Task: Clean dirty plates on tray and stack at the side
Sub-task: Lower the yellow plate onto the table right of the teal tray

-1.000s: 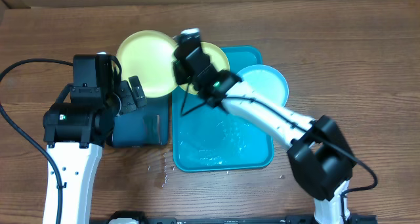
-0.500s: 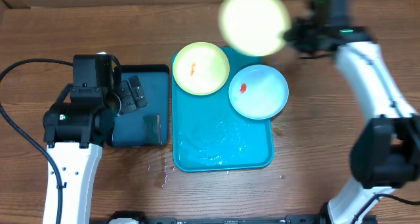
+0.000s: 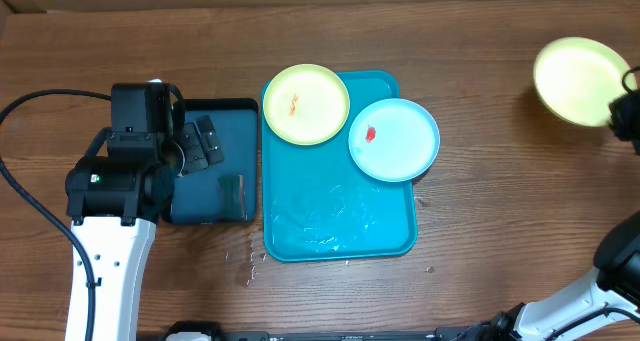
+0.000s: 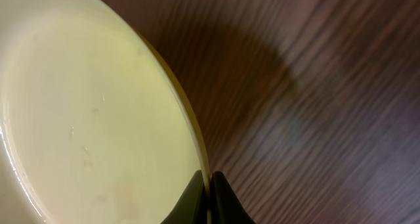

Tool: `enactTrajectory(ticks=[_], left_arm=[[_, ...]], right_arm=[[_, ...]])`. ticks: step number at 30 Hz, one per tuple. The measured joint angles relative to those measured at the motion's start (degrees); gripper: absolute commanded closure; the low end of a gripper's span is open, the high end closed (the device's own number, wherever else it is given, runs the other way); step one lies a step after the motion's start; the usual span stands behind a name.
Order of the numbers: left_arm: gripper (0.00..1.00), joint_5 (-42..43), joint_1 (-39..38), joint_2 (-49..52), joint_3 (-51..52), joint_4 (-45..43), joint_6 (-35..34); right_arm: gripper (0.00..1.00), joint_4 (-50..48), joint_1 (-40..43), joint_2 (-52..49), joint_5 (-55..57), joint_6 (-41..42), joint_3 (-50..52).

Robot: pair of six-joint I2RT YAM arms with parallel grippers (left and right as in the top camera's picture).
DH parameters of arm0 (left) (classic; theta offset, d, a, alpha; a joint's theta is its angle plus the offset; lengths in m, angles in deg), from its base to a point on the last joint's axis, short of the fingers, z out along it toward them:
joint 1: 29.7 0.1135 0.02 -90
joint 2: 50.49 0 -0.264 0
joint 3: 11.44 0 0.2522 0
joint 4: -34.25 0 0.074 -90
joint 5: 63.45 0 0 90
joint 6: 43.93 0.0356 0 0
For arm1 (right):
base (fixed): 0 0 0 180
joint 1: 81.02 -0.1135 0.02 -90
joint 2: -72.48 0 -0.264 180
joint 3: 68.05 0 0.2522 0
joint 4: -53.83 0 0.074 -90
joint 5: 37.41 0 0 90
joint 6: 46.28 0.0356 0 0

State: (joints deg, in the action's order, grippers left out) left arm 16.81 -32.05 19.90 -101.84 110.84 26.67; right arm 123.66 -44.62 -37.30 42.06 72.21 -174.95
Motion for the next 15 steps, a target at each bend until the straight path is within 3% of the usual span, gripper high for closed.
enactTrajectory(ticks=[8, 15], left_arm=[[0.00, 0.00, 0.00, 0.00, 0.00, 0.00, 0.00], [0.00, 0.00, 0.00, 0.00, 0.00, 0.00, 0.00]], right_arm=[[0.96, -3.02, -2.71, 0.00, 4.72, 0.02, 4.17], [0.96, -5.86, -9.94, -1.05, 5.60, -0.02, 6.36]])
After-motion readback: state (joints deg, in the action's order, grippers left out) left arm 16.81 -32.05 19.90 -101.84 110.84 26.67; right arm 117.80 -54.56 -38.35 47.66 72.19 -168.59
